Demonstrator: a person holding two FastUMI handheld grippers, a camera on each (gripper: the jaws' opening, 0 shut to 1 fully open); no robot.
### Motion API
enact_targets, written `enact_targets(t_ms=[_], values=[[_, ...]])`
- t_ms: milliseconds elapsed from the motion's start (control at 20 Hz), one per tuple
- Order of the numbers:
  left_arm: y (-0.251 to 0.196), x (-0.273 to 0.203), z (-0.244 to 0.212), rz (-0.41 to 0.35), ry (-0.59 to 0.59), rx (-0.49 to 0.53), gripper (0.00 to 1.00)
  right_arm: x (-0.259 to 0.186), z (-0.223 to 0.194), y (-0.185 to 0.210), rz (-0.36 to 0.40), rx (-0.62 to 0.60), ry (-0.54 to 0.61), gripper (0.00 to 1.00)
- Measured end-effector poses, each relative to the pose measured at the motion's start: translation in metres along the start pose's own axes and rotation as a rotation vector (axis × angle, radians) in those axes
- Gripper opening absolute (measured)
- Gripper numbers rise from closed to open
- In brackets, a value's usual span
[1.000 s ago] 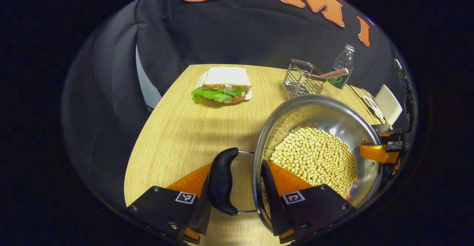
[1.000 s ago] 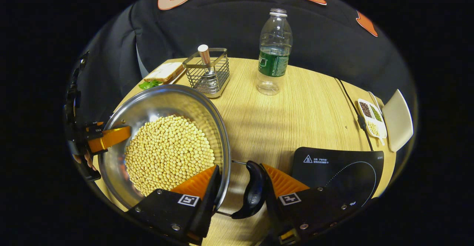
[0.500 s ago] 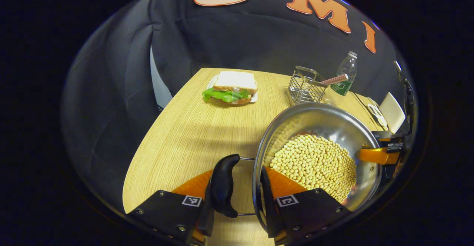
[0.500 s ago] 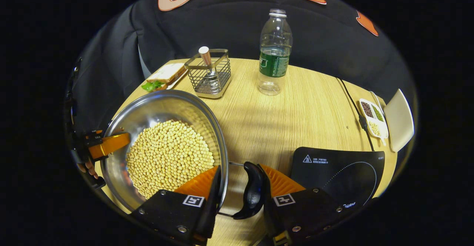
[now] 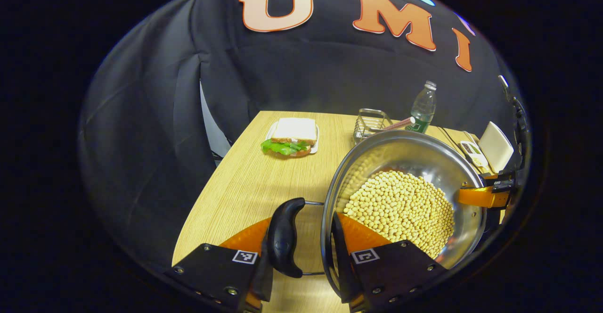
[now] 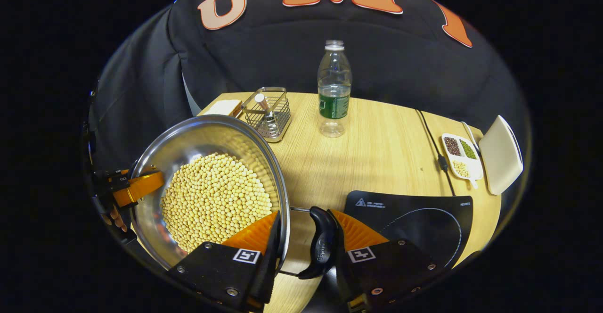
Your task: First push the handle of the pot to place it horizontally, then grasp the pot with both hands and set it on the induction cooktop.
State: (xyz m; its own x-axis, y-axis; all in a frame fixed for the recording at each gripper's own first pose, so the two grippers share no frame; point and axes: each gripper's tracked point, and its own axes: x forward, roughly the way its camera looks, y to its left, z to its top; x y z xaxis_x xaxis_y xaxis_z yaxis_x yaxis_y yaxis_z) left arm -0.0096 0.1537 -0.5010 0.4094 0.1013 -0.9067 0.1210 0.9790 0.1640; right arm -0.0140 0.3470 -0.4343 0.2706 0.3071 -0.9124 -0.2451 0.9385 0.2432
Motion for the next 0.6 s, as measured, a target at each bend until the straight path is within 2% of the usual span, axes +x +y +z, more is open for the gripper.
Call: enact_targets(t_ms=[50,100,150,200,250,300,450,500,550,600], values=[[0.0,-0.001,0.0,-0.002,-0.006,-0.001,0.57,-0.007,0.001,-0.005,-0.003,0.002,-0.008,0.53],[0.002,-0.001,0.001,-0.006,-0.01,0.001,0.52,-0.014,0.003,-0.009,-0.007,0.0,-0.015,0.53],[0.003,-0.001,0.003,-0.01,-0.019,0.005,0.52,-0.022,0.005,-0.014,-0.011,0.002,-0.024,0.53],[0.003,0.0,0.004,-0.013,-0.028,0.012,0.57,-0.032,0.005,-0.022,-0.015,0.0,-0.033,0.53],[0.003,0.0,0.003,-0.015,-0.034,0.016,0.57,-0.04,0.006,-0.029,-0.02,0.003,-0.039,0.53],[0.002,0.0,0.002,-0.02,-0.04,0.019,0.52,-0.048,0.005,-0.035,-0.025,0.005,-0.045,0.53],[0.002,0.001,0.005,-0.037,-0.056,0.033,0.61,-0.066,0.006,-0.058,-0.044,0.02,-0.066,0.53],[0.001,0.003,0.006,-0.043,-0.06,0.032,0.52,-0.07,0.004,-0.064,-0.051,0.024,-0.07,0.53],[0.0,0.002,0.007,-0.049,-0.062,0.034,0.57,-0.074,0.004,-0.07,-0.058,0.032,-0.073,0.53],[0.0,0.003,0.008,-0.057,-0.064,0.038,0.57,-0.08,0.003,-0.079,-0.065,0.036,-0.077,0.53]])
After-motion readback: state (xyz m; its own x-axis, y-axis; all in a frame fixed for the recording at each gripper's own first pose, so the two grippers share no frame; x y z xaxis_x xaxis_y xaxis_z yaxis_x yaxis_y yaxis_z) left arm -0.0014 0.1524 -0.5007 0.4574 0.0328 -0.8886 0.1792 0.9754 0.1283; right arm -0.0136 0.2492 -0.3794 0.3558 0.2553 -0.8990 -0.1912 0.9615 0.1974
